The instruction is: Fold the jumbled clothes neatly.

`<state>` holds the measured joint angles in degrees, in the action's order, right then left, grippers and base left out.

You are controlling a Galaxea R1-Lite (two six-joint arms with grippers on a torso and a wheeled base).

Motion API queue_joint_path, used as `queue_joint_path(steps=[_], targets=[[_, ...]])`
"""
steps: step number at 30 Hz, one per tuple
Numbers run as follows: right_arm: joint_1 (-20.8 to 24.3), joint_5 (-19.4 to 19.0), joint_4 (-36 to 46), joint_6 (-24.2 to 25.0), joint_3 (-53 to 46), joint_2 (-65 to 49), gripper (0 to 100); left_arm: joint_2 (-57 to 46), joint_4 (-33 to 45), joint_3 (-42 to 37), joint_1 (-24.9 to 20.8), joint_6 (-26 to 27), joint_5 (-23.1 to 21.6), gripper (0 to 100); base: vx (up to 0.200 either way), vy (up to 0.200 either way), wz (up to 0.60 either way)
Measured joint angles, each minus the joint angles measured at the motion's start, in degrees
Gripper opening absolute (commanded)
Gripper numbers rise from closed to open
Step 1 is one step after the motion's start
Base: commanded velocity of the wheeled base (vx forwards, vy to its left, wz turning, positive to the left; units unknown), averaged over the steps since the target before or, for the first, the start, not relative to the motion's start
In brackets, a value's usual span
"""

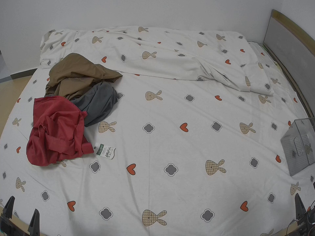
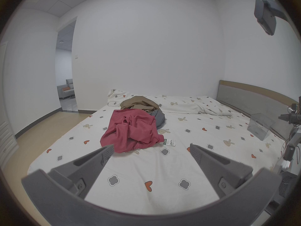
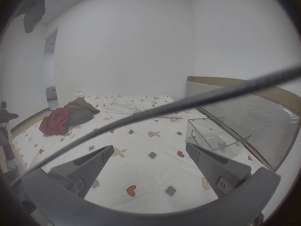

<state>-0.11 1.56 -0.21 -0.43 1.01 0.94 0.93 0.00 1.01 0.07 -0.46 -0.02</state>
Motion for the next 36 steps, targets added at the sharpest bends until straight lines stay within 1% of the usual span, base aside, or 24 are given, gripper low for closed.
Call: queue_joint_path(steps=[5,9,14,19,21,24,27,33,36], targets=[[0.04,-0.11,-0.44,-0.04,0.00,0.00,100,0.00,0.00,0.00,-0.02,0.02,0.00,100,0.000,0.000,0.00],[0.21,-1.12,-0.17,1.05,3.54,0.32,100,0.00,0.00,0.00,0.00,0.02,-0.05,100,0.000,0.000,0.00],[0.55,-2.82,1.49,2.06,14.67,3.88,100,0.00,0.00,0.00,0.00,0.09,-0.05,100,0.000,0.000,0.00],[0.79,-4.53,3.00,2.28,28.26,11.51,100,0.00,0.05,0.00,0.00,0.44,-0.05,100,0.000,0.000,0.00],[0.84,-4.95,3.35,2.32,32.59,14.80,100,0.22,0.33,1.19,-0.05,-0.05,-0.07,100,0.000,0.000,0.00],[0.96,-5.28,3.62,2.36,36.99,19.01,100,1.83,1.48,5.51,-0.18,-2.46,-0.05,100,0.000,0.000,0.00],[1.04,-5.50,3.79,2.36,39.34,22.37,100,4.61,3.36,12.52,-0.29,-4.79,0.13,100,0.000,0.000,0.00],[1.23,-5.79,3.93,2.99,41.95,28.79,100,12.35,10.78,29.11,-0.45,-7.83,1.26,100,0.000,0.000,0.00],[1.38,-6.02,3.95,5.35,43.17,32.40,100,17.43,14.95,37.60,-0.49,-9.01,1.99,100,0.000,0.000,0.00]])
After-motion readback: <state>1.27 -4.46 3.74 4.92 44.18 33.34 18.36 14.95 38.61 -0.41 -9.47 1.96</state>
